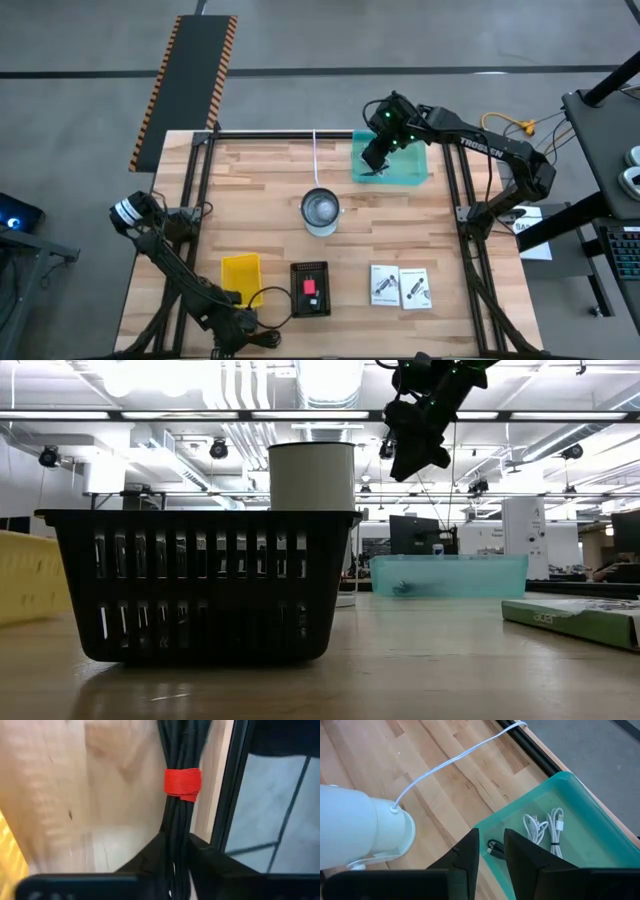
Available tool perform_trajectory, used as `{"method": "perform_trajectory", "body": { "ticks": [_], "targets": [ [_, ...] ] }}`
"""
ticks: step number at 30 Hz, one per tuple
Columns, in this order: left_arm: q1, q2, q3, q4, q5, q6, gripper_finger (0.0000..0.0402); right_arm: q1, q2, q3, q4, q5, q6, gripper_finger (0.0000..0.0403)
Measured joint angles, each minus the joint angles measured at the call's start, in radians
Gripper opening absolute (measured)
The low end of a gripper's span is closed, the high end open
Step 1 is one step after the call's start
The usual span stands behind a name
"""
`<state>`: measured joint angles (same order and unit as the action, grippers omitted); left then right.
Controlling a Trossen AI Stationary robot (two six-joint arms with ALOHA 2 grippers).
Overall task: Pick and place items into bin
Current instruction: Put the black USB cable into the green bin
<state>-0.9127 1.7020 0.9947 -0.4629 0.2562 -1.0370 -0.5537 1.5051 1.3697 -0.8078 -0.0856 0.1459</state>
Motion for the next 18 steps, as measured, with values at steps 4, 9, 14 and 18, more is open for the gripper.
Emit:
{"method": "perform_trajectory", "body": {
  "ticks": [4,9,14,18],
  "targets": [
    [-0.001,-0.005,0.000,-0.022,0.080,0.000,0.0012,0.000,0.000,0.000,0.000,0.000,0.000,0.0080],
    [-0.001,-0.066,0.001,-0.027,0.107,-0.002,0.0016,0.000,0.000,0.000,0.000,0.000,0.004,0.0081],
    [0.003,-0.207,0.002,-0.026,0.104,-0.003,0.0010,0.000,0.000,0.000,-0.004,-0.002,0.024,0.0073],
    [0.024,-0.348,-0.005,-0.051,-0.037,0.005,0.0009,0.001,0.000,0.000,0.002,-0.070,0.019,0.0074]
  ]
}}
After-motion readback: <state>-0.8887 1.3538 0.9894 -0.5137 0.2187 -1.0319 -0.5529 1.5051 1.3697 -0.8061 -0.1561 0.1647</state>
